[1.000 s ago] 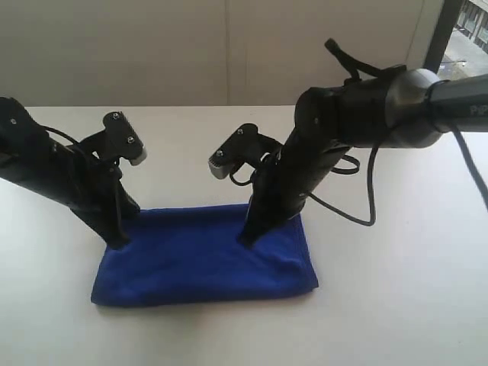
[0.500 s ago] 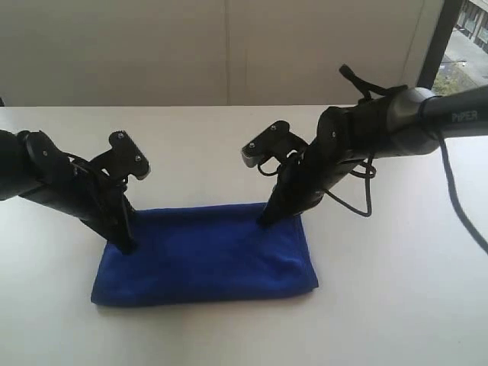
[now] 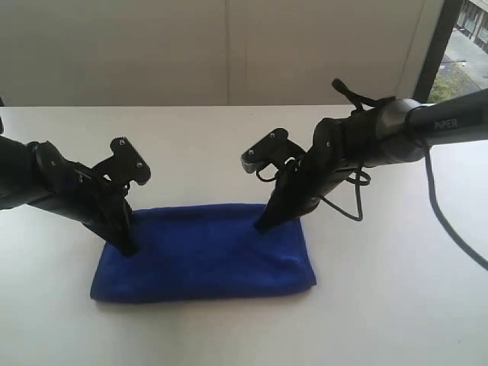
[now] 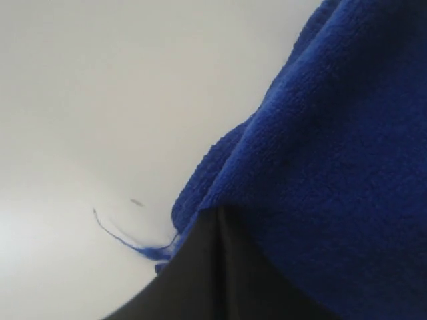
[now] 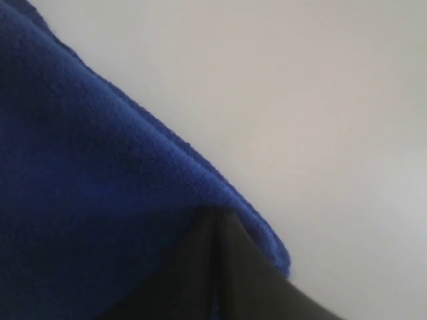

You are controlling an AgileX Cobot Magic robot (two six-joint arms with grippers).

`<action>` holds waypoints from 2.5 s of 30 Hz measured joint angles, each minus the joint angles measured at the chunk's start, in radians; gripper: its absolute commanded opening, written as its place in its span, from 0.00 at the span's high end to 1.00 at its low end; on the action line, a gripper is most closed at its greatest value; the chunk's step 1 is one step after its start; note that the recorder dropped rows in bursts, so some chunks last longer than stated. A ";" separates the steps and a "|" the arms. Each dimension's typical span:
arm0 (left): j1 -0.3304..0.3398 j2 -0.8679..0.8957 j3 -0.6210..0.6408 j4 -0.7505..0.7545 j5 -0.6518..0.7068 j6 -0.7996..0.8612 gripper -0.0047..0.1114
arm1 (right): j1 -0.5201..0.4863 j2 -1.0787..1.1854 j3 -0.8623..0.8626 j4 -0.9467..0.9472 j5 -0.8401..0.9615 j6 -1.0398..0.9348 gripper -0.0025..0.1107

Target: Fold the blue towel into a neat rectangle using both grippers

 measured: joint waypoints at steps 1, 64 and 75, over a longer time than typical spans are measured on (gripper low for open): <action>0.000 0.001 0.000 0.000 -0.005 0.000 0.96 | 0.000 0.000 0.000 0.000 0.000 0.000 0.98; -0.028 0.005 -0.022 0.002 0.077 -0.129 0.96 | 0.056 -0.071 0.106 -0.060 0.082 0.026 0.98; -0.044 0.007 -0.022 0.002 0.067 -0.129 0.96 | 0.056 -0.073 0.106 -0.123 0.088 0.075 0.98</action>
